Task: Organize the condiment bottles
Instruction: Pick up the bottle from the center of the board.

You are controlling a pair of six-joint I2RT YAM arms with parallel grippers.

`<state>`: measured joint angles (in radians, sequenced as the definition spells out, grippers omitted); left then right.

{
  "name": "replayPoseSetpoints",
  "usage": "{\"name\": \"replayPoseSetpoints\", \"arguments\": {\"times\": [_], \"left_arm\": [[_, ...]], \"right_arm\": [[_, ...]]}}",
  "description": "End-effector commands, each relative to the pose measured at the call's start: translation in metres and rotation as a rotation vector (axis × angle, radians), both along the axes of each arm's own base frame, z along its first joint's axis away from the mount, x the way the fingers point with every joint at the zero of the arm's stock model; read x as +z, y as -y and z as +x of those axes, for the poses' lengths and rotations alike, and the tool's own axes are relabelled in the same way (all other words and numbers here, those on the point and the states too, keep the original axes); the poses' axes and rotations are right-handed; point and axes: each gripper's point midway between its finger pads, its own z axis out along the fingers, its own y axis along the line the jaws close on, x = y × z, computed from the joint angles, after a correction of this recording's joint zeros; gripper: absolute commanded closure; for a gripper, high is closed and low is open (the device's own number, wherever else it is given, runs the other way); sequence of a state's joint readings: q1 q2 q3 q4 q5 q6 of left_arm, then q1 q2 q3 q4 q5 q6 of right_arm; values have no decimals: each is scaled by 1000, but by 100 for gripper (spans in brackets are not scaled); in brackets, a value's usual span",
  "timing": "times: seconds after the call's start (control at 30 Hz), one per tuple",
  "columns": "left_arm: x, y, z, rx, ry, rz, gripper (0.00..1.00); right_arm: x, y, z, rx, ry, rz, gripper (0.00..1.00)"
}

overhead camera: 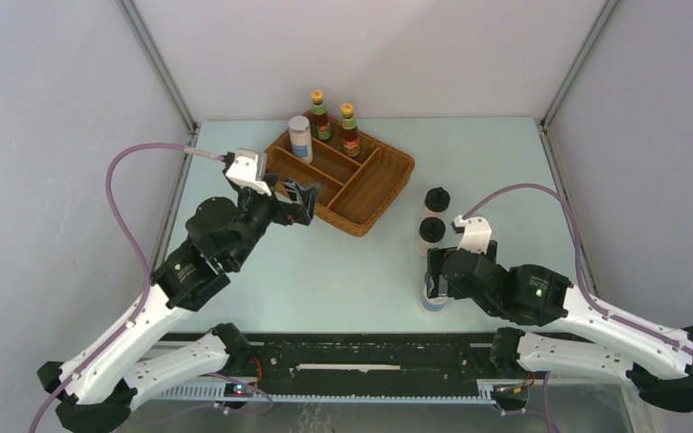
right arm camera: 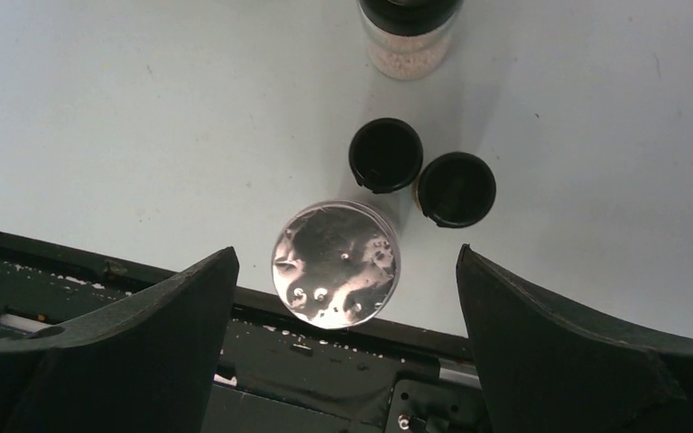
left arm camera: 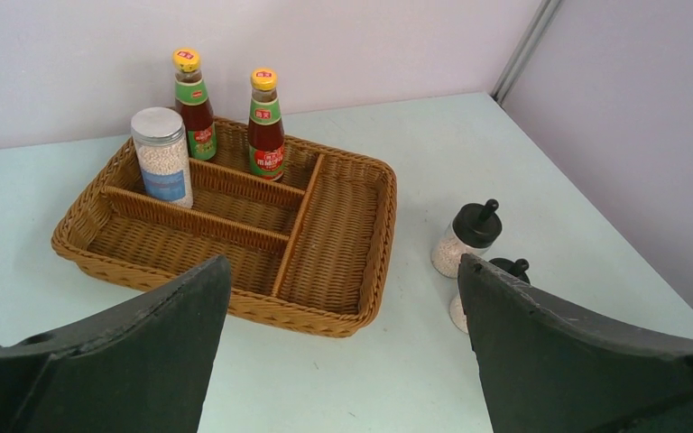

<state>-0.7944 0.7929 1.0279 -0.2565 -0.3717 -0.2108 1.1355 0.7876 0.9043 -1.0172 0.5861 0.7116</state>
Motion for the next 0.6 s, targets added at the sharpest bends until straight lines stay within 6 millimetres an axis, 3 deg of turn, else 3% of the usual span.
{"name": "replayPoseSetpoints", "arguments": {"times": [0.0,0.57], "left_arm": [[-2,-1,-3,3,0,-25,0],[2,2,-3,-10,9,-26,0]], "right_arm": [[-4,8,-1,-86,-4,28,0],[-24,-6,-7,-57,-65,22,0]]}}
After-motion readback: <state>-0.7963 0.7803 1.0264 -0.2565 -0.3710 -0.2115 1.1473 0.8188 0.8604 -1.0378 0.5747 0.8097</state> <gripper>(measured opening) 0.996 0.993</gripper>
